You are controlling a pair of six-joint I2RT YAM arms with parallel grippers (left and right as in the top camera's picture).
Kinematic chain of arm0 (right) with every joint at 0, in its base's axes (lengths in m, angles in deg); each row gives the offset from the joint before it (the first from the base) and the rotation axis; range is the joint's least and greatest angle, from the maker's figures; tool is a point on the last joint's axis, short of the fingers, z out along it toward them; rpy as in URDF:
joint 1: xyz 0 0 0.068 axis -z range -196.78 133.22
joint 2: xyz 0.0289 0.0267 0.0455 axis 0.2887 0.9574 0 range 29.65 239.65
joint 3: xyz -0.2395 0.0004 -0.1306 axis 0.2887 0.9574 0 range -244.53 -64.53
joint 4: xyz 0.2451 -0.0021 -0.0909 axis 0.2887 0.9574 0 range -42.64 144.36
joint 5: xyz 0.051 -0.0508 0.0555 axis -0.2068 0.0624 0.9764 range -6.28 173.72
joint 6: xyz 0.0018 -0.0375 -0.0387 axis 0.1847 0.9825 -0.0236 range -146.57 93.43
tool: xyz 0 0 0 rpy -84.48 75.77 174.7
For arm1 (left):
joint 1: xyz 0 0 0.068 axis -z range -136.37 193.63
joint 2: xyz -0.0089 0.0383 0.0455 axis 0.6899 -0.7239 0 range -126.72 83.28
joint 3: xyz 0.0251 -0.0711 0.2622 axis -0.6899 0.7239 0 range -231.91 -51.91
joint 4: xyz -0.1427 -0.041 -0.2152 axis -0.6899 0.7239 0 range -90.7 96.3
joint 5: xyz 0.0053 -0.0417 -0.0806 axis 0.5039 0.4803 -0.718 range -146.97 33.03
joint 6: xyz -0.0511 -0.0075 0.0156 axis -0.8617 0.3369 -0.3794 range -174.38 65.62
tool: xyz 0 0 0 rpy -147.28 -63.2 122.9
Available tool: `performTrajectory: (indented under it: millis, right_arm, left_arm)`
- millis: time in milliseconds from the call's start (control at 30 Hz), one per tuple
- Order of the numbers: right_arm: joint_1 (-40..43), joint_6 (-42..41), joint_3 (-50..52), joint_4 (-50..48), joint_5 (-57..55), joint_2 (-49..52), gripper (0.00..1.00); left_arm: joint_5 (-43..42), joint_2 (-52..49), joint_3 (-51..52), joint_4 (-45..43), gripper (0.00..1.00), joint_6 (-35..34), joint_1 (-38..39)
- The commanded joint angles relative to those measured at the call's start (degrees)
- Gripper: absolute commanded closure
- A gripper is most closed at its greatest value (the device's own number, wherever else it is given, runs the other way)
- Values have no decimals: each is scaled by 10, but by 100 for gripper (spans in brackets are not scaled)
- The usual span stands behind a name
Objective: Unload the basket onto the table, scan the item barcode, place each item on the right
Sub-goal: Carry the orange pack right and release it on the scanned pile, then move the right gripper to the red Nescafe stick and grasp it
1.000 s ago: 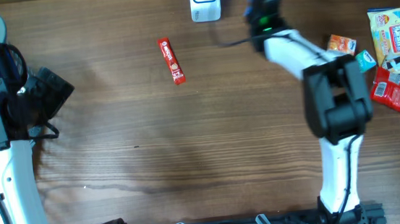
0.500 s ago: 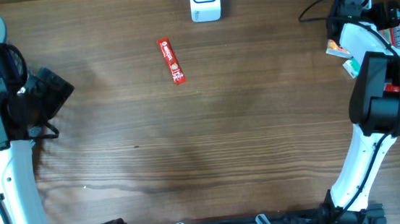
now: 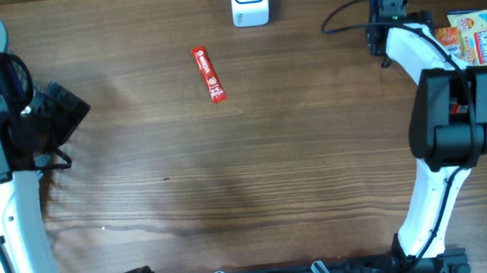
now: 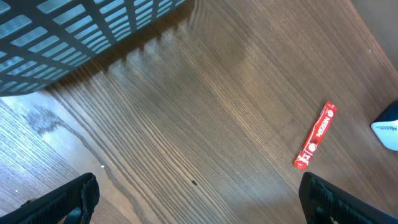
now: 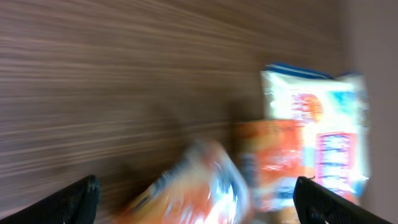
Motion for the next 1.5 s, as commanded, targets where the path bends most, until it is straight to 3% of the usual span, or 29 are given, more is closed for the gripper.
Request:
performTrajectory:
  millis: [0, 133, 233, 567, 700, 1000, 1133, 1467]
  right_arm:
    - [5, -75, -53, 29, 267, -88, 0]
    - [4, -120, -54, 35, 582, -138, 0]
    - [-6, -190, -54, 21, 684, -144, 0]
    - [-140, -203, -8, 9, 661, -143, 0]
    - [-221, -204, 17, -24, 538, -130, 9]
    - [-369, -204, 20, -70, 328, -36, 2]
    - [-400, -203, 20, -83, 261, -12, 2]
    - [-407, -203, 20, -107, 260, 32, 12]
  left_arm:
    - [9, 2, -4, 0, 0, -8, -3]
    - [9, 2, -4, 0, 0, -8, -3]
    - [9, 2, -4, 0, 0, -8, -3]
    - [9, 2, -4, 0, 0, -8, -3]
    - [9, 2, -4, 0, 0, -8, -3]
    - [9, 2, -4, 0, 0, -8, -3]
    - [9, 2, -4, 0, 0, -8, -3]
    - [9, 2, -4, 0, 0, -8, -3]
